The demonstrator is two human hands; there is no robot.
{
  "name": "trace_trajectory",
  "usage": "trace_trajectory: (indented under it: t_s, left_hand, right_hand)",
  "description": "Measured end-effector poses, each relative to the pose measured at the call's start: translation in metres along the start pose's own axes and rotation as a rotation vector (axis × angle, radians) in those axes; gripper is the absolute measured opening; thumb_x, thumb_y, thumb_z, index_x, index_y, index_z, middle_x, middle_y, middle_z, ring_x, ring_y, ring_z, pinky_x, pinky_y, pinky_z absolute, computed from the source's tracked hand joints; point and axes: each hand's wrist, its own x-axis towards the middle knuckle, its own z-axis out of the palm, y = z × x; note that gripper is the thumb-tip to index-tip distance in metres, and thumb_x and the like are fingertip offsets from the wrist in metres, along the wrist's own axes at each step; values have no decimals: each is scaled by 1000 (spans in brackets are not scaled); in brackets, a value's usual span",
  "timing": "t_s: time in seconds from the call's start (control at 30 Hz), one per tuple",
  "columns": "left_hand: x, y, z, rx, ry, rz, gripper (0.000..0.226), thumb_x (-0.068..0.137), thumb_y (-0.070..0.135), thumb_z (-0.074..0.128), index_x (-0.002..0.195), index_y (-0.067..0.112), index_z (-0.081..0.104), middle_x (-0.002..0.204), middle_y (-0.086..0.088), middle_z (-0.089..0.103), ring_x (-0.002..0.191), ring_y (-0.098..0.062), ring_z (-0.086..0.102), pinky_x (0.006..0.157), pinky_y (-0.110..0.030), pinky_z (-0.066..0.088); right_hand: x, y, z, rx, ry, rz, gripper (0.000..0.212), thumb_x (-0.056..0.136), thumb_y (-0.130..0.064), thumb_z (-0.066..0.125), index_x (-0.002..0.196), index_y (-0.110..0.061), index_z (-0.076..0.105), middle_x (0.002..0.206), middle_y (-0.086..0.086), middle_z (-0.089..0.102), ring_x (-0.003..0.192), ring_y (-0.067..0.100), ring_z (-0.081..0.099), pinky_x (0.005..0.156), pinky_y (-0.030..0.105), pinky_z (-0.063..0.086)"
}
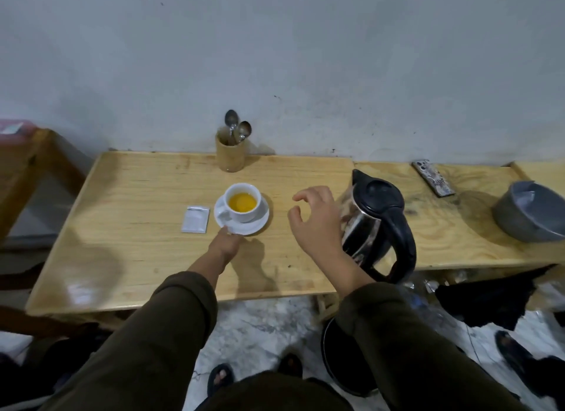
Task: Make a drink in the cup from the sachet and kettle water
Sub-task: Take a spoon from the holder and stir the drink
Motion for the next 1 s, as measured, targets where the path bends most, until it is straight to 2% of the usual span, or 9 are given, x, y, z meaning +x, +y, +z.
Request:
trace_trajectory:
  t_s: [0.1, 0.2, 0.37, 0.47, 0.53, 0.63, 0.77, 0.83, 1.0]
  left_hand:
    - [-2, 7, -12, 42, 10, -5, 49, 94, 27, 42, 140, 12, 45, 146, -16, 48, 130, -35, 47, 110, -44, 39]
    - [-1, 11, -22, 56, 19, -2, 46, 96, 25, 40, 139, 9, 45, 146, -16, 48, 130, -34, 47, 108, -42, 39]
    - [9, 6, -27, 30, 27, -27, 56, 95, 28, 48, 146, 9, 35, 151, -15, 42, 136, -33, 44, 112, -42, 38]
    - [17, 7, -27, 41, 53, -49, 57, 95, 29, 48, 147, 9, 35, 152, -14, 41, 137, -31, 42, 113, -42, 37]
    - [21, 7, -28, 28, 79, -69, 56, 95, 29, 47, 146, 10, 36, 151, -14, 43, 136, -31, 43, 112, -41, 37]
    - [27, 7, -30, 37, 108, -103, 54, 95, 32, 48, 144, 10, 39, 149, -14, 46, 135, -30, 45, 112, -41, 38]
    - [36, 9, -35, 5, 164, -158, 54, 94, 34, 49, 142, 13, 44, 148, -10, 47, 134, -27, 46, 108, -35, 39]
    - [37, 9, -35, 1, 183, -167, 52, 94, 34, 48, 141, 13, 46, 146, -9, 50, 133, -26, 47, 106, -35, 38]
    - [40, 12, -32, -29, 196, -167, 51, 93, 35, 49, 138, 10, 50, 143, -10, 53, 130, -28, 50, 104, -37, 40]
  right_hand:
    - [24, -17, 31, 22, -176, 82, 14, 86, -14, 59, 97, -9, 66, 109, 8, 60, 92, 19, 59, 75, 18, 36]
    - [50, -26, 61, 53, -301, 199, 17, 87, -16, 56, 96, -9, 68, 108, 9, 66, 94, 21, 60, 75, 23, 38]
    - [100, -30, 94, 87, -343, 330, 16, 86, -16, 53, 92, -13, 68, 106, 9, 70, 102, 26, 61, 81, 27, 43]
    - [138, -20, 110, 154, -329, 458, 14, 82, -22, 60, 95, -19, 65, 109, 9, 70, 105, 29, 62, 93, 33, 50]
    - [161, -13, 120, 168, -334, 482, 26, 81, -25, 62, 107, -19, 63, 116, 11, 67, 110, 32, 61, 99, 42, 49]
    - [191, -11, 127, 226, -314, 504, 39, 85, -22, 60, 123, -15, 57, 128, 9, 60, 118, 30, 56, 104, 41, 46]
    - [220, -14, 141, 328, -295, 546, 45, 84, -25, 62, 128, -17, 52, 129, 7, 58, 118, 27, 55, 104, 39, 46]
    - [230, -14, 149, 346, -287, 538, 41, 86, -20, 58, 126, -16, 55, 129, 7, 59, 118, 27, 55, 103, 37, 45]
    - [246, -8, 161, 319, -334, 488, 27, 91, -22, 55, 117, -16, 61, 112, 6, 66, 102, 25, 59, 86, 31, 44]
